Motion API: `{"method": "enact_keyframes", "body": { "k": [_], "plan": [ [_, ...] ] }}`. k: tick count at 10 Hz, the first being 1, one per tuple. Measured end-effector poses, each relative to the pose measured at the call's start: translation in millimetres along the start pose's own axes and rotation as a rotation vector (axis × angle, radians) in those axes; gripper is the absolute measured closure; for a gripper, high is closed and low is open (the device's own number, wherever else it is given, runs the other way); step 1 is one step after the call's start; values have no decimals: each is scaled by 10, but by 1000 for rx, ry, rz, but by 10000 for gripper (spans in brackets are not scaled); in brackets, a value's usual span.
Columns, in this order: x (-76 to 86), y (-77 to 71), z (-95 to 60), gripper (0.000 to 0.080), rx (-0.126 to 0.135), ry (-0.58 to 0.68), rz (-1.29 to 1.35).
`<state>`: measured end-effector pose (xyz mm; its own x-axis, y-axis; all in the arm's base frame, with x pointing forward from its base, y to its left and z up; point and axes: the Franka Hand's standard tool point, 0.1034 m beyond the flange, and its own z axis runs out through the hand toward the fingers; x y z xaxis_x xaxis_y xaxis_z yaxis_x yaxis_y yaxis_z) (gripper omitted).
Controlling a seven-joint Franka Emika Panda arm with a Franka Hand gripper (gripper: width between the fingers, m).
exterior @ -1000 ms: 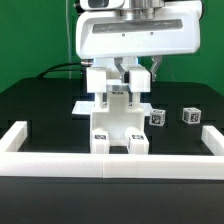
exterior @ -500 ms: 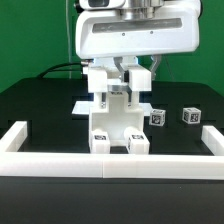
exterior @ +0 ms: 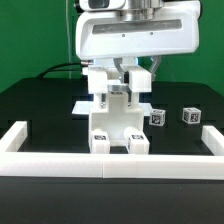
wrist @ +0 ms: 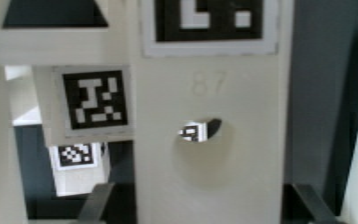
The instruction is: Assemble chair
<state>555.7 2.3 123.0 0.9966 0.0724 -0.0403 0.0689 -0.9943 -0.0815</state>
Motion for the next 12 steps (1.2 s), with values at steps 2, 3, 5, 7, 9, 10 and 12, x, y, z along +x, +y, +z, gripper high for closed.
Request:
{"method": "enact_keyframes", "body": {
  "k": [2,3,5,7,9,10,12],
  "plan": [
    [4,-33,5,509,-1,0,-5],
    [0,-40,25,509,-1,-3,-5],
    [-9,-35,51,509,-2,-7,-7],
    [-12,-33,57,509,-2,-7,-7],
    [-14,-30,61,509,-2,-8,-7],
    [-16,-19,60,509,-2,-9,-7],
    [-16,-4,57,509,-2,-9,-5]
  ]
}}
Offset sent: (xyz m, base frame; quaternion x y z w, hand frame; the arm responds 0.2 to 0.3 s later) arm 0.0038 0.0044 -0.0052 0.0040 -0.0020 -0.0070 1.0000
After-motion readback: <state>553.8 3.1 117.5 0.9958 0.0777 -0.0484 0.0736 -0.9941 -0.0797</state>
